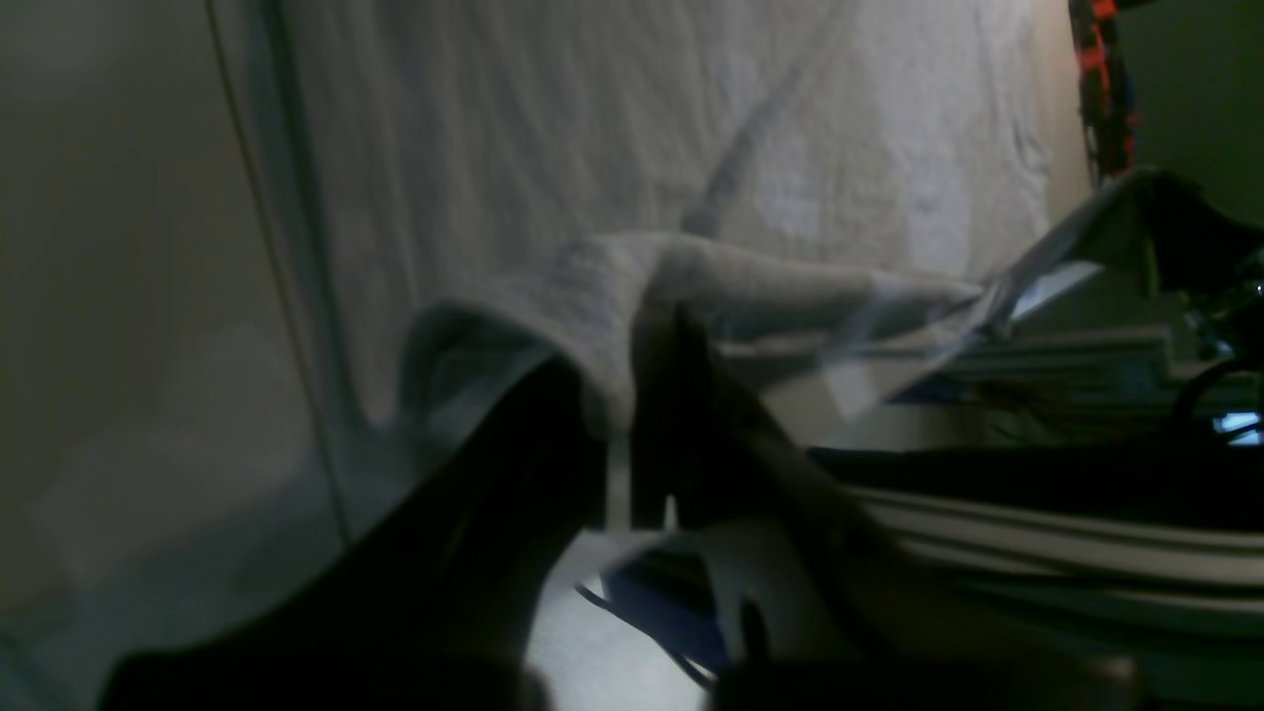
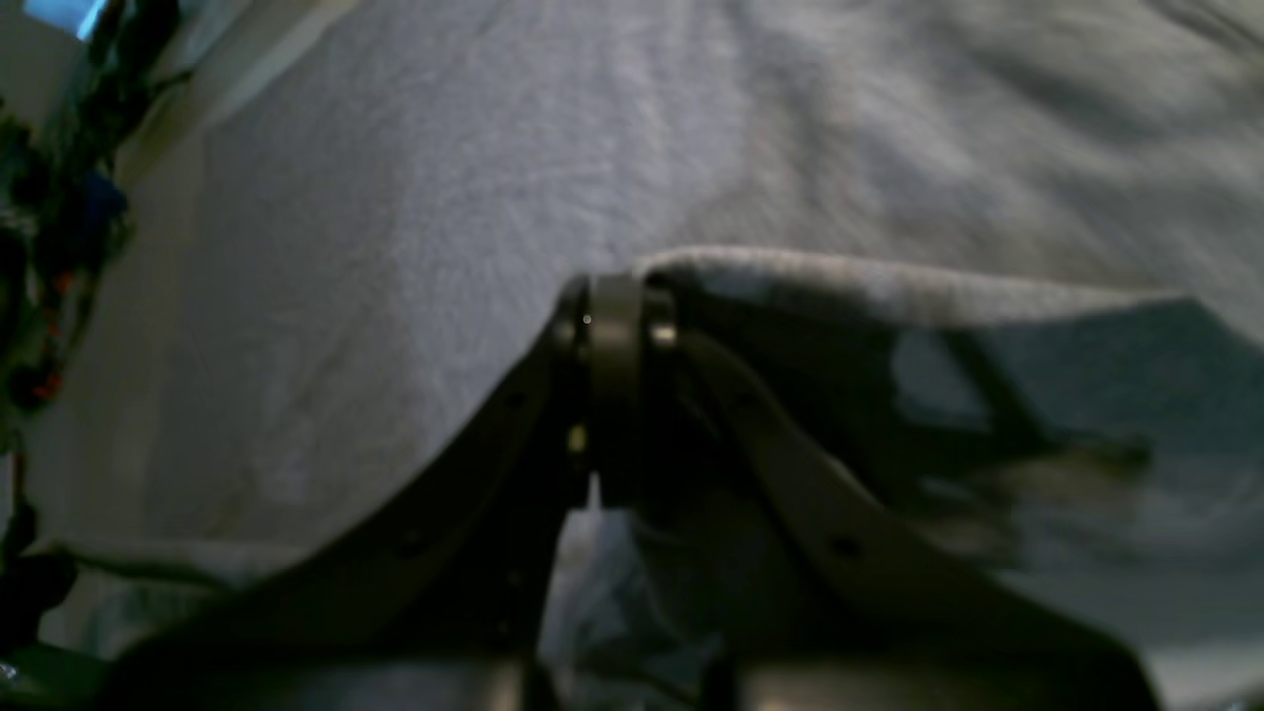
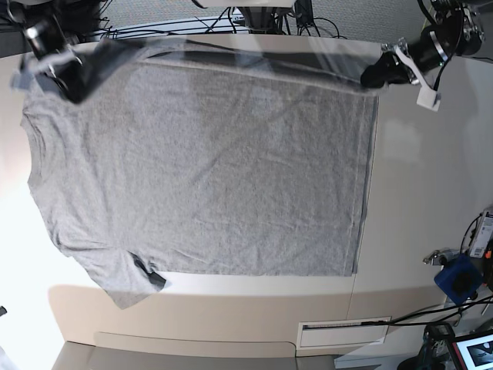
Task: Fold the T-shirt properly
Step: 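Pull the shirt toward the robot with both grippers to straighten it, then lower both grippers onto the shirt and release the shoulder edges, then regrasp the collar-side edge with both grippers and drag it taut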
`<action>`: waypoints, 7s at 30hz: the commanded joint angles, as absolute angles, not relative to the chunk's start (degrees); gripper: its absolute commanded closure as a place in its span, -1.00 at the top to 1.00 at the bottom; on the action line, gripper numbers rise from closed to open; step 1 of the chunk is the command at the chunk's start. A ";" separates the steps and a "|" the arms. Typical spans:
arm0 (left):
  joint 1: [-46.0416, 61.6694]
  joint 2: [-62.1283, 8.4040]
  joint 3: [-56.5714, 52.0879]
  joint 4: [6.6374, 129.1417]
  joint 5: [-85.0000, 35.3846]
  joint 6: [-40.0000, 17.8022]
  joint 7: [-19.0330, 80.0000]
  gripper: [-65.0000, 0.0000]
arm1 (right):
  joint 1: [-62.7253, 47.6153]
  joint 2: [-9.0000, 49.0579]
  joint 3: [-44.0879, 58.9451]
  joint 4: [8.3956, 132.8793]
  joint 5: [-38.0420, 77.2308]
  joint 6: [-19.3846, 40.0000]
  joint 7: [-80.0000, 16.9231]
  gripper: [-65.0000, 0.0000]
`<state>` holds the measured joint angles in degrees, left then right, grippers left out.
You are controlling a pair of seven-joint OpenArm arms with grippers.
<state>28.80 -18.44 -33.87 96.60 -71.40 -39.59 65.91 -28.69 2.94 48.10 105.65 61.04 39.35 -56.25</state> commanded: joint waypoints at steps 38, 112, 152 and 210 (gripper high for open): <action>18.24 -19.20 -34.24 94.02 -60.25 -37.28 60.40 -1.00 | -16.03 3.64 33.06 106.43 23.44 19.86 -36.58 -1.00; 13.23 -23.18 -19.29 103.35 -42.33 -32.01 49.67 0.02 | -2.81 4.73 33.06 106.43 17.72 14.59 -33.87 0.09; 14.55 -23.51 -4.21 100.97 -11.55 -20.78 44.49 -1.00 | -17.65 10.46 46.41 95.50 28.75 33.43 -41.41 -1.00; 27.73 -33.52 -13.06 90.91 -32.01 -34.61 60.53 -1.00 | -29.61 17.76 39.48 91.50 12.93 22.92 -41.08 -1.00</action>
